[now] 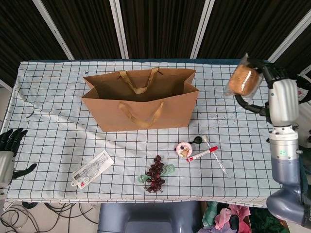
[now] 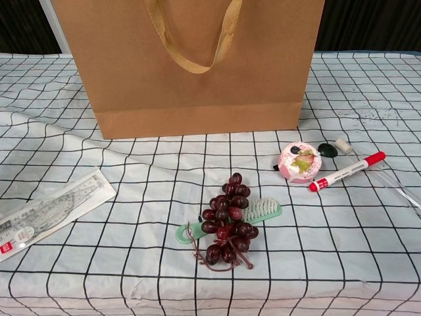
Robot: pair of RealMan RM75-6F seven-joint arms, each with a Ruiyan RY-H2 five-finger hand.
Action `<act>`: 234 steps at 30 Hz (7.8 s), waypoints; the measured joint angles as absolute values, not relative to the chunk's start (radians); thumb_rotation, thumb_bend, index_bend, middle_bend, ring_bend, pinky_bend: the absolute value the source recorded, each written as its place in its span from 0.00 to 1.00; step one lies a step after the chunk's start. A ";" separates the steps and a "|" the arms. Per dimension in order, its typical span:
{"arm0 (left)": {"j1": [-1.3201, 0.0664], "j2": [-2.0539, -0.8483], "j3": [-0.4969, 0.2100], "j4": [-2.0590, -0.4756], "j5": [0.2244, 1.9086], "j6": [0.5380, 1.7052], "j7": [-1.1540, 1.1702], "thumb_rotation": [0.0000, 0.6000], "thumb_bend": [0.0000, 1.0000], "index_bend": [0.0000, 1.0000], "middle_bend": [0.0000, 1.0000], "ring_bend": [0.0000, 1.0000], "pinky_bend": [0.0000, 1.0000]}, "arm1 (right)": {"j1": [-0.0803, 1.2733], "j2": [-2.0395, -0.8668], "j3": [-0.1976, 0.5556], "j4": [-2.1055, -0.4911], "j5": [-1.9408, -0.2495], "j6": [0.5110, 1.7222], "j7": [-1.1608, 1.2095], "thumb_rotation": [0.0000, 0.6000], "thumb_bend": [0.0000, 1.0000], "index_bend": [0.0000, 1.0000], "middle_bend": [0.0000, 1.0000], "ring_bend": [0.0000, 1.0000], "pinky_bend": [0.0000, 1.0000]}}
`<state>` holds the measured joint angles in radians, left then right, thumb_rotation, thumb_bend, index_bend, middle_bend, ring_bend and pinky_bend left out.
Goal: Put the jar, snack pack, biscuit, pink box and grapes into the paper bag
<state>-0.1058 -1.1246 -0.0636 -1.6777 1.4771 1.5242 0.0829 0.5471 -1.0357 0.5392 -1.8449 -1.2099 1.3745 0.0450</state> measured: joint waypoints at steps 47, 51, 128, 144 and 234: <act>-0.107 -1.135 -0.070 -1.648 1.495 1.526 0.055 1.00 0.07 0.12 0.07 0.00 0.07 | 1.040 -1.241 0.544 -1.685 -0.790 1.061 -0.254 1.00 0.03 0.06 0.05 0.14 0.23; -0.106 -1.135 -0.073 -1.651 1.491 1.528 0.059 1.00 0.07 0.12 0.07 0.00 0.07 | 0.938 -1.141 0.533 -1.795 -0.819 1.181 -0.273 1.00 0.07 0.06 0.10 0.16 0.23; -0.103 -1.144 -0.100 -1.644 1.445 1.523 0.065 1.00 0.07 0.13 0.07 0.00 0.07 | 0.636 -1.611 0.153 -1.509 -1.044 1.029 -0.314 1.00 0.12 0.24 0.29 0.35 0.25; -0.103 -1.143 -0.101 -1.643 1.442 1.522 0.064 1.00 0.07 0.13 0.07 0.00 0.07 | 0.634 -1.657 0.179 -1.448 -1.102 1.058 -0.257 1.00 0.25 0.31 0.38 0.44 0.29; -0.094 -1.131 -0.097 -1.662 1.438 1.519 0.064 1.00 0.07 0.13 0.07 0.00 0.07 | 0.619 -1.046 0.406 -1.767 -0.943 1.366 -0.512 1.00 0.08 0.07 0.13 0.29 0.24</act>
<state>-0.0945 -1.1310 -0.0969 -1.6617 1.4377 1.5190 0.0644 0.6190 -1.0459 0.4060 -1.7673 -0.9427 1.3660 -0.5116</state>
